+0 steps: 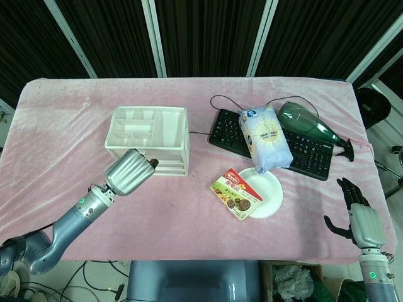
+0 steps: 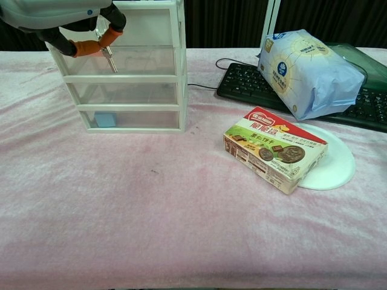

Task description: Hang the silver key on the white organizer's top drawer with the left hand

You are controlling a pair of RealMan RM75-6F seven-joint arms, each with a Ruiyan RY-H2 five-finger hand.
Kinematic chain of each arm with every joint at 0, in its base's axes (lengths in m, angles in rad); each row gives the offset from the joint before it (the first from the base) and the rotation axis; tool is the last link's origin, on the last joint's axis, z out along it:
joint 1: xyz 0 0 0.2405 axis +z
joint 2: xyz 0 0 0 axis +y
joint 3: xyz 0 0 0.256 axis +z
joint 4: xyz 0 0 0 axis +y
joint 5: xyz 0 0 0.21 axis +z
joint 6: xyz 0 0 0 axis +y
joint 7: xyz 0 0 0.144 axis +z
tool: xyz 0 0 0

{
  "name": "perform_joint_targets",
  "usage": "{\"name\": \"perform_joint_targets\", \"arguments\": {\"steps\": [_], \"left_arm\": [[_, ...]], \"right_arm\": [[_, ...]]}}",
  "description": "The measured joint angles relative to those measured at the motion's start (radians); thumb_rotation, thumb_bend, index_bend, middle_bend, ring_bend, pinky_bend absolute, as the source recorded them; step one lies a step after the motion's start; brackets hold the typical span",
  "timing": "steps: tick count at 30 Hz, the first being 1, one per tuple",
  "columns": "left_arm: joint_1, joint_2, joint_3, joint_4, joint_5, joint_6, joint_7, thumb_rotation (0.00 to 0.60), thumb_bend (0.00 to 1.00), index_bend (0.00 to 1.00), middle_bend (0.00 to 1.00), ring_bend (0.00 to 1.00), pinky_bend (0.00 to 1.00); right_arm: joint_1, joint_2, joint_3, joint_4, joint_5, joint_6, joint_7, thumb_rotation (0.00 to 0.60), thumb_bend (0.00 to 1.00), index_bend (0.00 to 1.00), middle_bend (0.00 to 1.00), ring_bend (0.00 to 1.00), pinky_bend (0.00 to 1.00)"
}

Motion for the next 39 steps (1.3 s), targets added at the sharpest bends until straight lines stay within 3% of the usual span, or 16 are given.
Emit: {"name": "perform_joint_targets", "arguments": {"steps": [39], "left_arm": [[0.002,-0.025,0.006,0.069,0.015,0.015,-0.044,0.6,0.47,0.63,1.0,1.0,1.0]], "right_arm": [[-0.001,0.001,0.0,-0.002,-0.002,0.001,0.005,0.6,0.28,0.02,0.0,0.0,0.15]]}}
